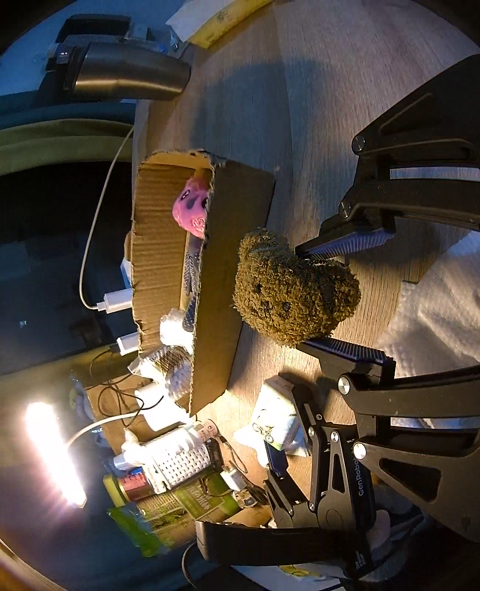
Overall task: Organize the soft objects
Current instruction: 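Grasp the brown fuzzy ball with the right tool while the left tool grasps the cartoon tissue pack, then carry the fuzzy ball into the box with the right tool while the left tool carries the tissue pack there, then open the right tool to drop the fuzzy ball into the box and withdraw, then lower the tissue pack into the box and open the left tool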
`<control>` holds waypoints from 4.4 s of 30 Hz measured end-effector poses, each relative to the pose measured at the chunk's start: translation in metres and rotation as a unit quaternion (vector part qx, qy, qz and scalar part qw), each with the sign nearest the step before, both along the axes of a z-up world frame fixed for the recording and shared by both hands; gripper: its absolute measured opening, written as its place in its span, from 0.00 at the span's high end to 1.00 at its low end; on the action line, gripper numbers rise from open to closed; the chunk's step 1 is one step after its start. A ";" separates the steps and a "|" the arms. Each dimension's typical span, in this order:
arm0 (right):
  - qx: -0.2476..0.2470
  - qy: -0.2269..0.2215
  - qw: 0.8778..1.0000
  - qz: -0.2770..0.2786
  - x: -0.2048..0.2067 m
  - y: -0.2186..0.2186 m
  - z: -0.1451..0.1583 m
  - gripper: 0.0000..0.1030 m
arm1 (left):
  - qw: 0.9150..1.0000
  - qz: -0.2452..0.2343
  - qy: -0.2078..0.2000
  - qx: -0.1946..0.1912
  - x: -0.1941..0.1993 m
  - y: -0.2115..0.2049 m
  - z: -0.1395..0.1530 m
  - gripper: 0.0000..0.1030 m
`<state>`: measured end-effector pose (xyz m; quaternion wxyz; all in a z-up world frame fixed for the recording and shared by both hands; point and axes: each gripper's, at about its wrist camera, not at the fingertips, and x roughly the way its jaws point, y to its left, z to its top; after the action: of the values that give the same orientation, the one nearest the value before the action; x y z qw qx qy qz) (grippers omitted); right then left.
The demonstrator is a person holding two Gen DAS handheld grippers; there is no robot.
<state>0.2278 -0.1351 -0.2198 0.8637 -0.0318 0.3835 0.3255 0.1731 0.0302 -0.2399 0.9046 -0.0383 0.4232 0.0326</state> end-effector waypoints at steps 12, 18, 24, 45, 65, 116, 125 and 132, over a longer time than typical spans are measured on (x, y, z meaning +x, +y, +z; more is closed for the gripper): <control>0.012 -0.023 1.000 -0.008 -0.004 -0.017 0.020 0.56 | 0.999 -0.017 -0.031 -0.015 -0.009 -0.009 0.023 0.31; 0.015 -0.035 0.999 -0.015 -0.005 -0.025 0.032 0.56 | 0.998 -0.037 -0.048 -0.011 -0.011 -0.020 0.038 0.31; 0.020 -0.047 0.999 -0.020 -0.003 -0.035 0.044 0.56 | 0.997 -0.044 -0.070 -0.007 -0.010 -0.029 0.054 0.31; 0.036 -0.107 0.993 -0.023 0.020 -0.041 0.085 0.56 | 0.980 -0.066 -0.186 -0.004 0.010 -0.047 0.115 0.30; 0.031 -0.106 0.994 0.001 0.066 -0.010 0.085 0.56 | 0.983 -0.040 -0.180 -0.024 0.049 -0.017 0.114 0.30; -0.003 -0.051 0.999 0.004 0.023 0.026 0.039 0.39 | 0.998 0.030 -0.048 -0.024 -0.004 0.048 0.012 0.21; 0.010 -0.051 0.999 -0.005 0.023 0.010 0.040 0.39 | 1.000 0.012 -0.024 -0.005 0.002 0.034 0.006 0.49; 0.018 -0.052 0.998 -0.012 0.025 -0.003 0.042 0.39 | 0.999 0.001 -0.037 -0.004 -0.002 0.025 0.015 0.49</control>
<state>0.2528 -0.1385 -0.1782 0.8867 -0.0284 0.3322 0.3204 0.1708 0.0552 -0.2245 0.9195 -0.0437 0.3896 0.0302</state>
